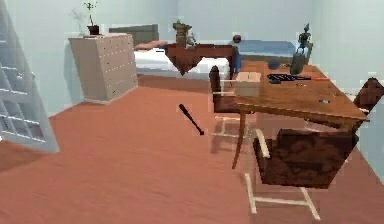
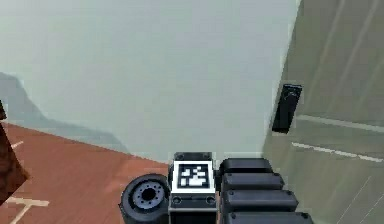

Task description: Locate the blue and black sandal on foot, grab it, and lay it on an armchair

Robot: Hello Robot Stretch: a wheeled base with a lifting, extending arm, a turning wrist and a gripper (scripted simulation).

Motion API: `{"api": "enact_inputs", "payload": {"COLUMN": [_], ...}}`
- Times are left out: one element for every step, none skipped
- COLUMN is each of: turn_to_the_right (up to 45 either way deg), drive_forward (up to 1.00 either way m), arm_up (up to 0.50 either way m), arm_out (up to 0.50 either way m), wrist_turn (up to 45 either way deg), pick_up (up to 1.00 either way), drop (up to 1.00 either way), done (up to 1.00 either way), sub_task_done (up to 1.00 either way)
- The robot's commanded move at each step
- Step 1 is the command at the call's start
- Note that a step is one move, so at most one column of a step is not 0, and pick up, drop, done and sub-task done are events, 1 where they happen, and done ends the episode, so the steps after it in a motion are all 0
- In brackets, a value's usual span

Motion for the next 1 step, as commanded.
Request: {"api": "enact_inputs", "payload": {"turn_to_the_right": [-12.0], "drive_forward": [0.0], "arm_up": [0.0], "arm_out": [0.0], "wrist_turn": [0.0], "pick_up": [0.0], "drop": [0.0], "done": [0.0], "sub_task_done": [0.0]}}
